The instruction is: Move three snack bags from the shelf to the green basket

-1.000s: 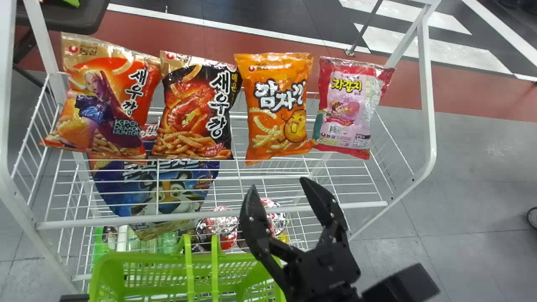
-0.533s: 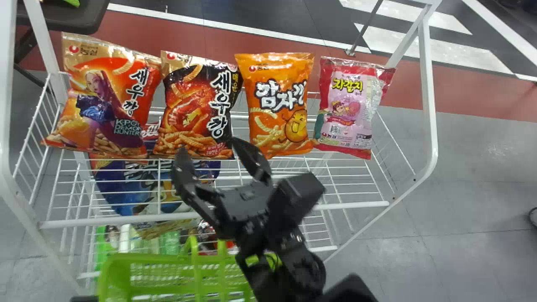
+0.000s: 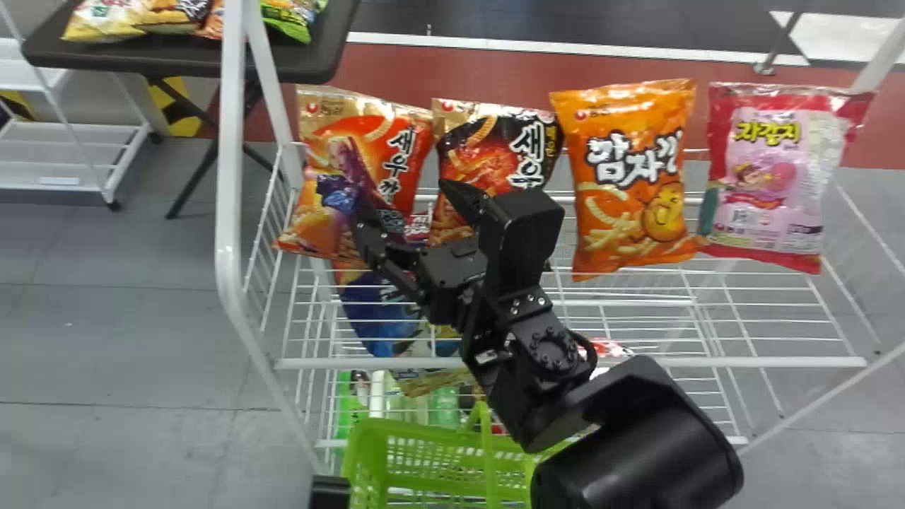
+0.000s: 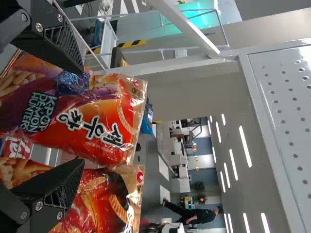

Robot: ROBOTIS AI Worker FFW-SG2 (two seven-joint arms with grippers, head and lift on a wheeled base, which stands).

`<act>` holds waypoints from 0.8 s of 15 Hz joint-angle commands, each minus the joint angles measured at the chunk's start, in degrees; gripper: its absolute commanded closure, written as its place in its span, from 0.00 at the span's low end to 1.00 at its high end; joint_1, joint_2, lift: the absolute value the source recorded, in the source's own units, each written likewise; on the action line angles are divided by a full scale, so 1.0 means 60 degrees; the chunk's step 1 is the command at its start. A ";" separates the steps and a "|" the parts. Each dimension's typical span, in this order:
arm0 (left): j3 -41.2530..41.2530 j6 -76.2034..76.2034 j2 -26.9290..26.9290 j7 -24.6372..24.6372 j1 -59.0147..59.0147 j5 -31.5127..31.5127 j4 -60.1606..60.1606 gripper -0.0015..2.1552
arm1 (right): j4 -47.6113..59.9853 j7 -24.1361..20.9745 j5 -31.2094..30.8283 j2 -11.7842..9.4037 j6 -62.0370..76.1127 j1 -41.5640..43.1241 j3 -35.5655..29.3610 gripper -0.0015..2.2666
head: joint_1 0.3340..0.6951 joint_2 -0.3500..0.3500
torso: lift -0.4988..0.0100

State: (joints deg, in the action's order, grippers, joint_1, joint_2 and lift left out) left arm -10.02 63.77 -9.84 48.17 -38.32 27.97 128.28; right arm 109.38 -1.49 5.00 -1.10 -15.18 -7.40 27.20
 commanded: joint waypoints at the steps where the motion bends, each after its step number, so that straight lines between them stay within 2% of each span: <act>1: 0.0000 0.0000 -0.0001 0.0014 0.0058 0.0027 -0.0080 0.80 | -0.0637 0.0000 0.0338 0.0082 -0.0422 0.0751 0.0052 0.08 | 1.00 0.49 | 0.89; 5: -0.0029 -0.0030 -0.0015 0.0029 0.0176 0.0071 -0.0227 0.80 | -0.1340 0.0015 0.0543 0.0184 -0.1155 0.1512 0.0111 0.08 | 1.00 0.53 | 0.89; 6: -0.0029 -0.0030 -0.0015 0.0044 0.0176 0.0071 -0.0242 0.80 | -0.1560 0.0234 0.0602 0.0184 -0.1360 0.1717 0.0111 0.10 | 1.00 0.54 | 0.89; 7: -0.0044 -0.0059 -0.0015 0.0044 0.0190 0.0071 -0.0256 0.80 | -0.1765 0.0689 0.0704 0.0193 -0.1623 0.1893 0.0067 0.21 | 1.00 0.55 | 0.89; 8: -0.0044 -0.0059 -0.0015 0.0044 0.0190 0.0071 -0.0256 0.80 | -0.1795 0.1216 0.0704 0.0193 -0.2297 0.1996 -0.0050 0.58 | 1.00 0.56 | 0.89; 9: -0.0029 -0.0059 -0.0015 0.0044 0.0205 0.0071 -0.0286 0.80 | -0.1751 0.1260 0.0587 0.0193 -0.2356 0.1981 0.0008 0.88 | 1.00 0.58 | 0.89; 10: -0.0044 -0.0059 -0.0015 0.0044 0.0219 0.0071 -0.0300 0.80 | -0.1648 0.1362 0.0441 0.0193 -0.2444 0.1908 0.0067 0.94 | 1.00 0.59 | 0.89; 12: -0.0059 -0.0088 -0.0015 0.0044 0.0219 0.0071 -0.0286 0.80 | -0.1297 0.1538 0.0206 0.0193 -0.2502 0.1703 0.0082 0.97 | 1.00 0.60 | 0.89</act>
State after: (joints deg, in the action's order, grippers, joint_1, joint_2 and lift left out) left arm -10.32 63.28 -9.93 48.43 -37.01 28.39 126.51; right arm 100.08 7.30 7.32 0.00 -29.80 3.70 27.57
